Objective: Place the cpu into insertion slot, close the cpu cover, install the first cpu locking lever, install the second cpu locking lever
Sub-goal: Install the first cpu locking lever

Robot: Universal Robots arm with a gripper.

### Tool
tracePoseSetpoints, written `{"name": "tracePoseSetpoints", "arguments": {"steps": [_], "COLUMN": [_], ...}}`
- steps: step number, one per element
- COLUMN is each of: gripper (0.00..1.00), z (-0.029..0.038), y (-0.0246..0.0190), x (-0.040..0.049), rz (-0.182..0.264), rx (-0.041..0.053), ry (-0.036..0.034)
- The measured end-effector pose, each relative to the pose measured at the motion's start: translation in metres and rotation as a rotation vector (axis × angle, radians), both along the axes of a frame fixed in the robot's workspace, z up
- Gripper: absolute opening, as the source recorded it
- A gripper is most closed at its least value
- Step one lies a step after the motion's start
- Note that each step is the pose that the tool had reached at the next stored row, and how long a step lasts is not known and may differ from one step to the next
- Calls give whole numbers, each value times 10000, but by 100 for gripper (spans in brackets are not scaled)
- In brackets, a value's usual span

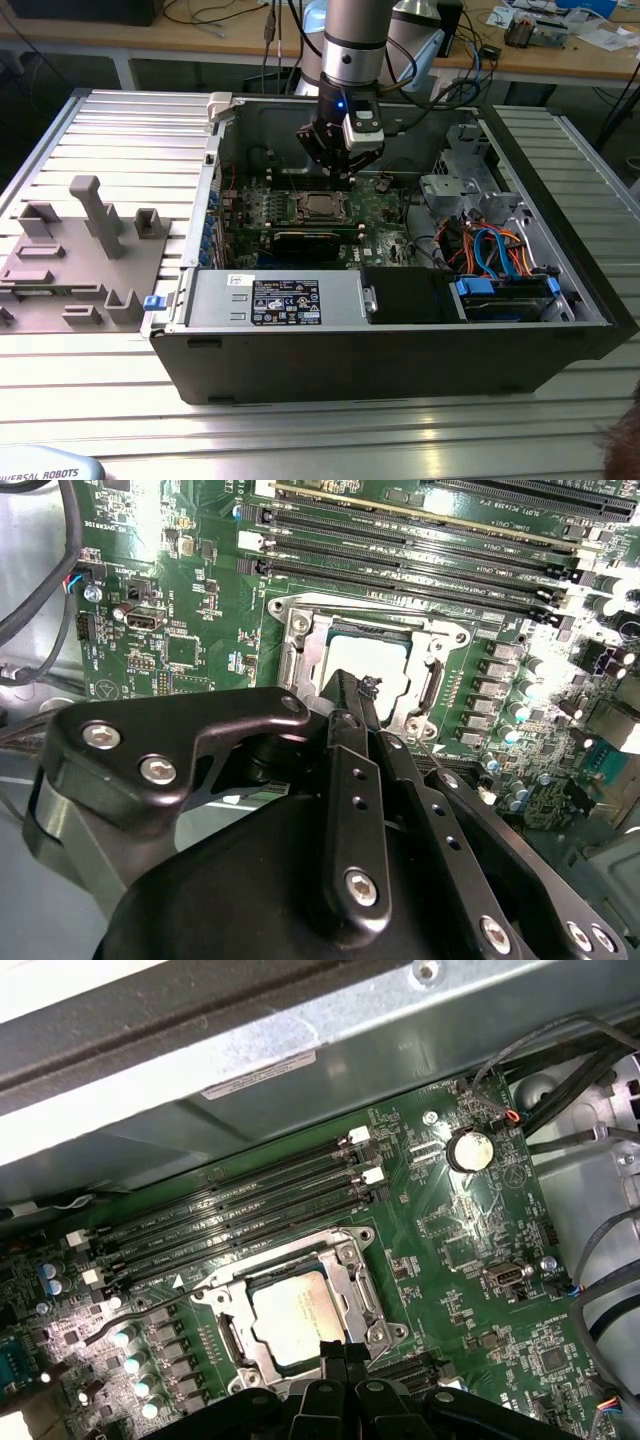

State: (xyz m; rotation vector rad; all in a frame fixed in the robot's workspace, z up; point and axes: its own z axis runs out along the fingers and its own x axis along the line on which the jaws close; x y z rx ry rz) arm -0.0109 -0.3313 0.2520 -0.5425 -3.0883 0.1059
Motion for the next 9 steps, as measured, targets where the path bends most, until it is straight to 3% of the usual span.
{"name": "tracePoseSetpoints", "arguments": {"steps": [9], "gripper": [11], "z": [0], "y": [0], "x": [0], "rz": [97], "rx": [0], "ry": [0]}}
